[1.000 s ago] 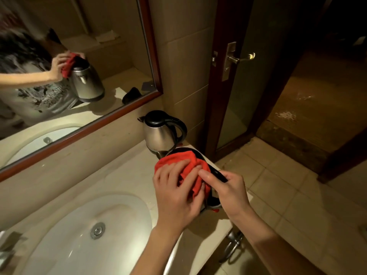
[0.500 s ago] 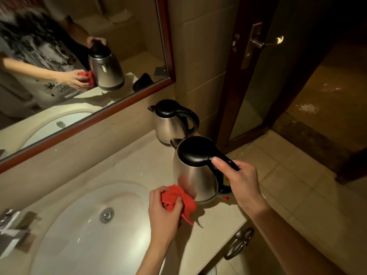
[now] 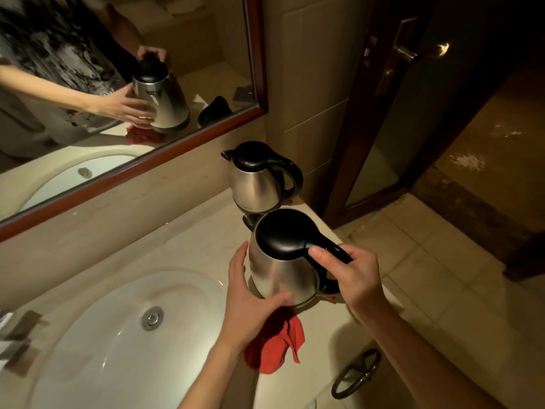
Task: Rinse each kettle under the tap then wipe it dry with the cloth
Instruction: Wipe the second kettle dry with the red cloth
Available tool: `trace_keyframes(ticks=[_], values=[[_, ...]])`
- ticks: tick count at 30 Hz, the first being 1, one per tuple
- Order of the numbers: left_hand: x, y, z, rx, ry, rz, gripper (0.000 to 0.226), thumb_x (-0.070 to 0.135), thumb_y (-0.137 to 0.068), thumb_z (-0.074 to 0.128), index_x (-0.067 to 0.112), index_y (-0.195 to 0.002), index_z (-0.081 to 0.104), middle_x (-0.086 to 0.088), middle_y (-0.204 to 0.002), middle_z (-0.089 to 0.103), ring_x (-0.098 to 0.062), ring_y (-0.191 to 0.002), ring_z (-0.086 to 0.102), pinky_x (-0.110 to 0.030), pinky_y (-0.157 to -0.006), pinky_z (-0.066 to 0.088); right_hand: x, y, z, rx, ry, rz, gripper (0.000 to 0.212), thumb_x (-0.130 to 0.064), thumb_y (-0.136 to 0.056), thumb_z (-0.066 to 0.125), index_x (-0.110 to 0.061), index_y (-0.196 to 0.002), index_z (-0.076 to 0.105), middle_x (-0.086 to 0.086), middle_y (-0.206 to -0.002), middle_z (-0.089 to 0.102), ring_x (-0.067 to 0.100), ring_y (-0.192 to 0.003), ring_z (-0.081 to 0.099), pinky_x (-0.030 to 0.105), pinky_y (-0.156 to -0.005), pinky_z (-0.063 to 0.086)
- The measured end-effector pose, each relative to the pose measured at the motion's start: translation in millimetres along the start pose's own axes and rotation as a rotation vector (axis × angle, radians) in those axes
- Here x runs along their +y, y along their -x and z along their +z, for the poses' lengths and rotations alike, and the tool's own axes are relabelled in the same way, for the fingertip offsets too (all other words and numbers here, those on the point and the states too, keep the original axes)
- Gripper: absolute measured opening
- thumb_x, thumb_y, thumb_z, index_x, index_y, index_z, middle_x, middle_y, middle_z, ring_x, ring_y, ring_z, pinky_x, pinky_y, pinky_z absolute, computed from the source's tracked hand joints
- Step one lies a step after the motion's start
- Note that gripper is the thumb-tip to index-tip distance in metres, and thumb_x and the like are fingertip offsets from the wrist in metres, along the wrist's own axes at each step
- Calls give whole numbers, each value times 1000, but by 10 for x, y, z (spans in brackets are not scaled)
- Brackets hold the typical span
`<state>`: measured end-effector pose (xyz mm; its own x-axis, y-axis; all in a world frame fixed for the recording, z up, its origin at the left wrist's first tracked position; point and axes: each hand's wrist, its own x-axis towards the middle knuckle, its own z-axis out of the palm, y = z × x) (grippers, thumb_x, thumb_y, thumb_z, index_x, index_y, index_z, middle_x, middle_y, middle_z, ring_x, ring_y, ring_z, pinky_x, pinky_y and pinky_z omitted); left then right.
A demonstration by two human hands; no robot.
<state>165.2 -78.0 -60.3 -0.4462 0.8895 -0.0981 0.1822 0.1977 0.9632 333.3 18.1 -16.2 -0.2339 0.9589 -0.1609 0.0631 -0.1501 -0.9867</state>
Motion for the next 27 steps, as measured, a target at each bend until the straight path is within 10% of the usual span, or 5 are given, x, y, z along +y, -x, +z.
trace_keyframes(ticks=[7, 14, 27], values=[[74, -521, -190, 10, 90, 119, 117, 46, -56, 91, 25, -153, 29, 7, -149, 47, -14, -138, 43, -51, -111, 39, 33, -273, 350, -56, -80, 33, 27, -24, -78, 91, -16, -57, 75, 6, -58, 68, 20, -54, 66, 31, -48, 52], [-15, -923, -581, 75, 65, 170, 109, 53, -56, 86, 42, -148, 28, 35, -140, 45, 8, -132, 42, -9, -102, 37, 44, -656, 867, -93, -43, 97, 21, -26, -85, 87, -12, -71, 79, 12, -74, 75, 40, -78, 76, 60, -65, 64], [-532, -1492, -1084, 146, 28, 149, 125, 53, -57, 87, 42, -156, 12, 33, -144, 42, 8, -135, 39, -14, -108, 35, 342, -1163, 1644, -121, 17, 28, 53, -56, -65, 85, -4, -70, 74, 28, -73, 68, 43, -71, 67, 59, -65, 60]])
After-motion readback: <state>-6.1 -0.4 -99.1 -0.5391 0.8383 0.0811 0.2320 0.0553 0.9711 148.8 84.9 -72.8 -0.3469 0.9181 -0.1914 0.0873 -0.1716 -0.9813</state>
